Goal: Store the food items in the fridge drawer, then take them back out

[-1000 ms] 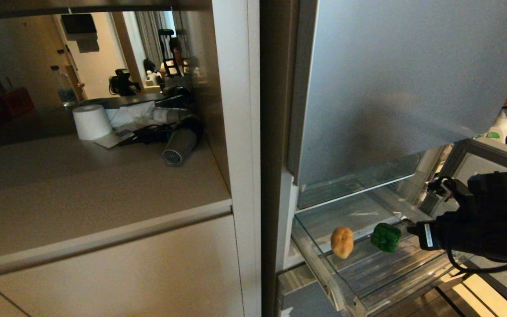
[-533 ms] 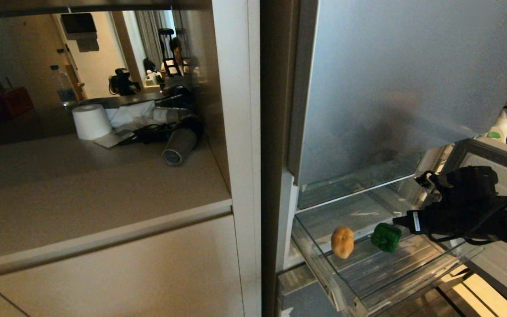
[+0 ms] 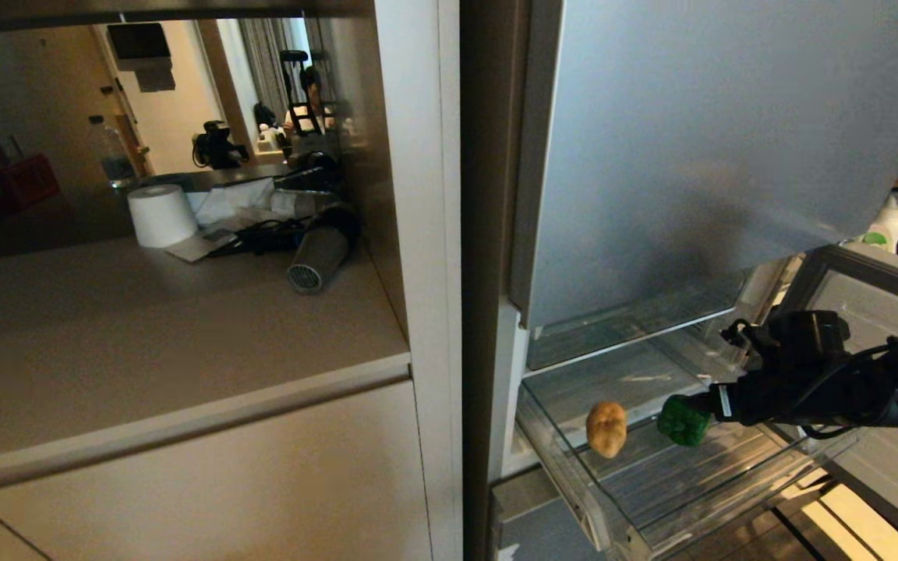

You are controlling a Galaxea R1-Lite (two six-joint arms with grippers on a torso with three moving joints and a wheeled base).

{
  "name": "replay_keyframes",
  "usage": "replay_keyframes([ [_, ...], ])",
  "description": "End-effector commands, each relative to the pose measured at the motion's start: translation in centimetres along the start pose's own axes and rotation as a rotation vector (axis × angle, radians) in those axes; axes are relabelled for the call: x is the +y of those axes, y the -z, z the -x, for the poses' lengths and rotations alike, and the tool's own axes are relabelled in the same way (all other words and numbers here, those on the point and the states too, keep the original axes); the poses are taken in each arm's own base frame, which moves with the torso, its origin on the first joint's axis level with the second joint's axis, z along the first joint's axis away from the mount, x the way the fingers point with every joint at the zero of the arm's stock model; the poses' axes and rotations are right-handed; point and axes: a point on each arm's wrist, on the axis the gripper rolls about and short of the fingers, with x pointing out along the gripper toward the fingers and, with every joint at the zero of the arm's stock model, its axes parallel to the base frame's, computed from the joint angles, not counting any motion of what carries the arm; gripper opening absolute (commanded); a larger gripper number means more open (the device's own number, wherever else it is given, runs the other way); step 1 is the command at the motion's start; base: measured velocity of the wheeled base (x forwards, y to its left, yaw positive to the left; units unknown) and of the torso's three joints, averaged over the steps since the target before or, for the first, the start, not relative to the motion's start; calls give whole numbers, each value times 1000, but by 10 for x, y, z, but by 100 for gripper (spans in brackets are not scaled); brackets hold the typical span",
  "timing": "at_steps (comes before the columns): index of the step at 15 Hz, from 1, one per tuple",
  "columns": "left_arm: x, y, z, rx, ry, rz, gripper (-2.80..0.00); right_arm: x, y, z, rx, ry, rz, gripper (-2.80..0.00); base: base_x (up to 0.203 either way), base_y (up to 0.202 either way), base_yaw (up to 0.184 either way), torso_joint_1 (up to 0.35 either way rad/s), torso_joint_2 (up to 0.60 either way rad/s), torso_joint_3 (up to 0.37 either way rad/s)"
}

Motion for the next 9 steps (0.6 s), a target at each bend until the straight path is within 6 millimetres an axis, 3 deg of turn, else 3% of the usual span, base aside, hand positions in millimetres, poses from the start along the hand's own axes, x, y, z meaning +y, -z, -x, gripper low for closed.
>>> replay_keyframes([
  [1, 0, 0, 0, 0, -1, 1, -280, -2, 2, -15, 14, -2, 5, 0, 0, 0, 0, 0, 0, 0],
  [9, 0, 0, 0, 0, -1, 1, -280, -5, -4, -47, 30, -16, 78, 0, 0, 0, 0, 0, 0, 0],
])
